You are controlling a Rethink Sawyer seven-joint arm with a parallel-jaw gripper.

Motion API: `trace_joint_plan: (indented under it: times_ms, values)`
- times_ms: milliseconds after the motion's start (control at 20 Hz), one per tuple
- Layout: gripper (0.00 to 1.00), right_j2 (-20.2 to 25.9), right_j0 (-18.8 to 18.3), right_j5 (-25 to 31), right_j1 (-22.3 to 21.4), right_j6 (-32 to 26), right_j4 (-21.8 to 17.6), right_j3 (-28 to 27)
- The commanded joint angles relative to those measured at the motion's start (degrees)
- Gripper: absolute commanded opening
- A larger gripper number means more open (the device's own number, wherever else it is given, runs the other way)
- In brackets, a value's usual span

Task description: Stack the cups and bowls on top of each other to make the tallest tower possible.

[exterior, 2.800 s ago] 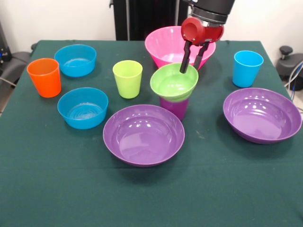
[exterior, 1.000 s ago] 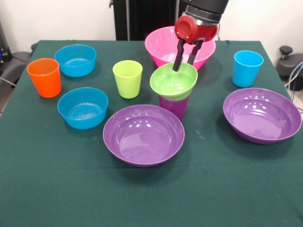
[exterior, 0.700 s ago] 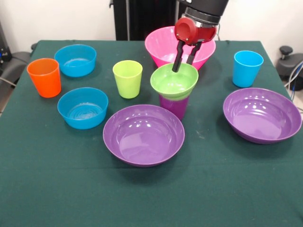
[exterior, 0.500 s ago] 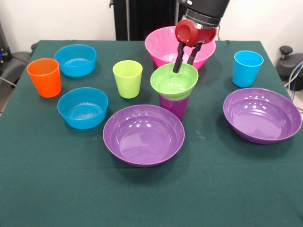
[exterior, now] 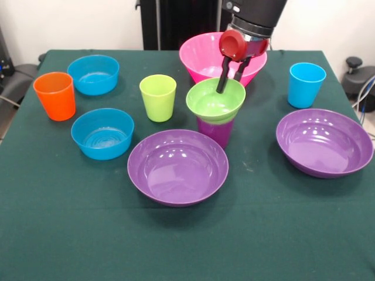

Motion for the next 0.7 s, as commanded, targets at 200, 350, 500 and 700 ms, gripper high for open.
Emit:
trace_joint_plan:
  times_ms: [200,350,500,700]
  values:
    - [1.0,1.55,1.82,-3.72,1.6,2.41,-3.75,-1.5]
    - [1.0,1.16,2.32,-3.71,1.38,2.79,-3.69,-1.46]
    - [1.0,1.1,2.46,-3.53,1.45,2.76,-3.46,-1.6]
    - [1.0,0.83,2.56,-3.75,1.52,2.78,-3.43,-1.59]
